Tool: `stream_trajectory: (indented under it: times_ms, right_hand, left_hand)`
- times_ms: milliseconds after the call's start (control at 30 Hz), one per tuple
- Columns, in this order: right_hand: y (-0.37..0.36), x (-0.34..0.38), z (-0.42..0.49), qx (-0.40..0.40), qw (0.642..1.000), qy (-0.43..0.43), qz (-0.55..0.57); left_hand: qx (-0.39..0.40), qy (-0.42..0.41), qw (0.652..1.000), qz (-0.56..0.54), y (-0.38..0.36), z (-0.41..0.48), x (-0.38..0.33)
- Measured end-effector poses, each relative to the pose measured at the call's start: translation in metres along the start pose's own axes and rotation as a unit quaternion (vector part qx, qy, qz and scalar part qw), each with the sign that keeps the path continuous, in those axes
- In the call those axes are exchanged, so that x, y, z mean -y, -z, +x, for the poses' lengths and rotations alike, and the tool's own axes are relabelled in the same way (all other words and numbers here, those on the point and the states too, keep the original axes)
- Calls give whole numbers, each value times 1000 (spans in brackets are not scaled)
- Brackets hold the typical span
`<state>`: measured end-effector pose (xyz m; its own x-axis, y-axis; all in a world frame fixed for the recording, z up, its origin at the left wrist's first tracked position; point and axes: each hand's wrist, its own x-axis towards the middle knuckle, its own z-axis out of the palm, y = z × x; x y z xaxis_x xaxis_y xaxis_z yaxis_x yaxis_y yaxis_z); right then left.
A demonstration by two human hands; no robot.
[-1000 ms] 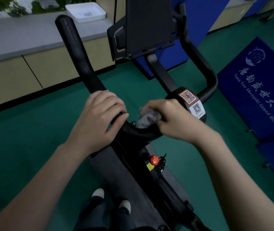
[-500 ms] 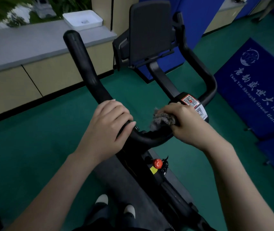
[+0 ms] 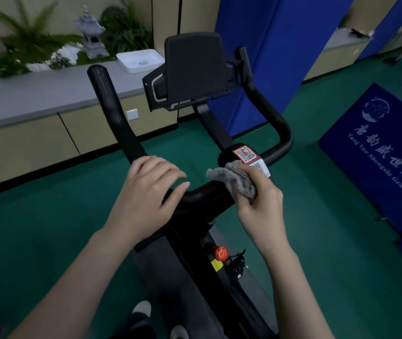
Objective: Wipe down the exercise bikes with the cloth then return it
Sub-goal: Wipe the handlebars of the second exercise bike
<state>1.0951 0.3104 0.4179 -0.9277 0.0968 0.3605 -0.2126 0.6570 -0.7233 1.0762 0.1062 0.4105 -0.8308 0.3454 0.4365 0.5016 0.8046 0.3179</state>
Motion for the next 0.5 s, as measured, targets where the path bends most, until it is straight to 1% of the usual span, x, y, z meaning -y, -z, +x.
stream_trajectory:
  times_ms: [100, 233, 367, 500]
  right_hand:
    - [9, 1, -8, 26, 995, -7, 92]
    - [12, -1, -16, 61, 989, 8, 131]
    - [6, 7, -24, 125, 978, 46, 164]
    - [-13, 23, -37, 181, 959, 77, 202]
  left_hand:
    - [-24, 12, 1000, 9, -1, -15, -17]
    - [-54, 45, 997, 27, 2, -40, -33]
    - [-61, 107, 991, 58, 10, -74, -41]
    - [-42, 187, 976, 99, 23, -114, -43]
